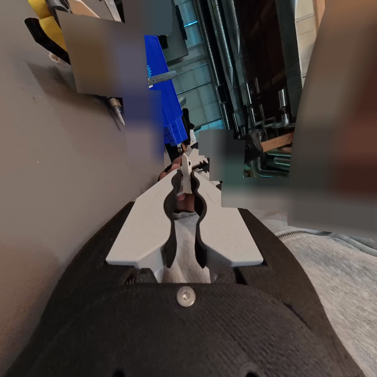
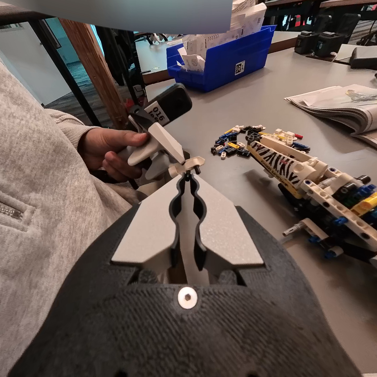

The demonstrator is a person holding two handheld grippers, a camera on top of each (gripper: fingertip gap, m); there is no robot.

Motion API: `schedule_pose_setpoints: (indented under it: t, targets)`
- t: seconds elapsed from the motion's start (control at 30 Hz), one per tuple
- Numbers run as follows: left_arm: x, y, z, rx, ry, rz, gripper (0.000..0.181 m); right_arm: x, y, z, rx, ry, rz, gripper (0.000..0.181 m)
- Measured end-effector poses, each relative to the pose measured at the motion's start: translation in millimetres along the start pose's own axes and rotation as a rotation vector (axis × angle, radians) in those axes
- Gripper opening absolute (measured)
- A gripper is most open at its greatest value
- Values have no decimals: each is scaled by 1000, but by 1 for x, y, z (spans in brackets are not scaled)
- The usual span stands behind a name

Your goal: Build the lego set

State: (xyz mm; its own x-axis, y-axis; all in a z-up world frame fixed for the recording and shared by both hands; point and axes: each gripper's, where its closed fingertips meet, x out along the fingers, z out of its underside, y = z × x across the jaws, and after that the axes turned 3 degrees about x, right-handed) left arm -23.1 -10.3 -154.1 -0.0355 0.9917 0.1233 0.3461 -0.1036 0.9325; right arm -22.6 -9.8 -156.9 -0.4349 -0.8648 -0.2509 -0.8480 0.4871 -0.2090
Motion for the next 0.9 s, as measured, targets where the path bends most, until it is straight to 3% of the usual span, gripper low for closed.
schedule_pose_setpoints:
  t: [0.03, 0.2, 0.3, 0.5, 0.9]
  targets:
    - [0, 0, 1, 5, -7, -7, 10, 0, 0, 0, 0, 2, 0, 2]
    - [4, -2, 6, 37, -52, -36, 16, 0, -2, -1, 4, 5, -10, 2]
    - [5, -1, 6, 75, -68, -50, 5, 0, -3, 0, 0, 2, -10, 2]
    - [4, -1, 3, 61, -60, -45, 5, -2, 0, 1, 11, 10, -3, 2]
    - [10, 15, 19, 97, -154, 76, 6, -13, -16, -5, -28, 6, -147, 1]
